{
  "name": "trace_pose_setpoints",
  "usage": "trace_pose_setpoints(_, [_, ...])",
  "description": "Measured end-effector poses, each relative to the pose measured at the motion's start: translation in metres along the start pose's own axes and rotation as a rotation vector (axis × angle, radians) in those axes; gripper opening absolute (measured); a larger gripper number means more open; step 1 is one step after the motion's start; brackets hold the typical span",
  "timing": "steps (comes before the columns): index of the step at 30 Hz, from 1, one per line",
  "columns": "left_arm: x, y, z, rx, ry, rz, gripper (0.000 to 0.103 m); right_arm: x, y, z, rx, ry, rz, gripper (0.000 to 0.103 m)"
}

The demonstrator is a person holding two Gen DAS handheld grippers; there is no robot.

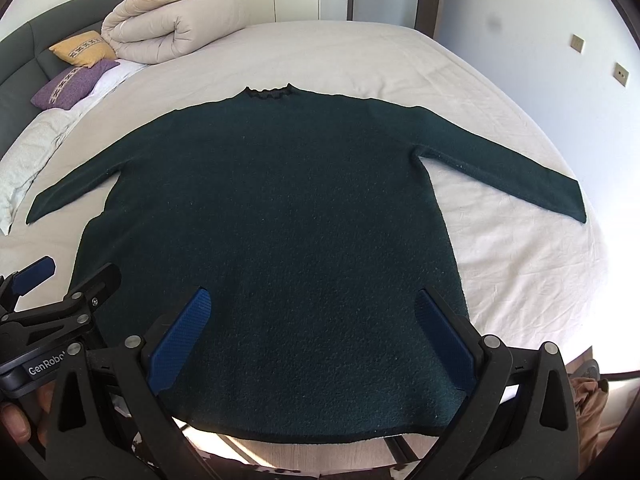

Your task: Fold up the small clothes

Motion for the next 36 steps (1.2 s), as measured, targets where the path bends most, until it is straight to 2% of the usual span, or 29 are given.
trace_pose_setpoints(36, [-0.0054,0.0038,-0.004,0.024,0.017,-0.024,0.103,-0.0054,0.0018,-0.0041,-0.002,-0.006,-0.017,0.103])
Point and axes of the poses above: each gripper's, at about its wrist camera, not at the fingertips, and x roughly against the way its jaws point, z to its right, y to its underside, the point moved 5 cm from there along -x, roughly the way its jaws point, and after that the axes turned 1 degree about y, right-handed, at the moved point
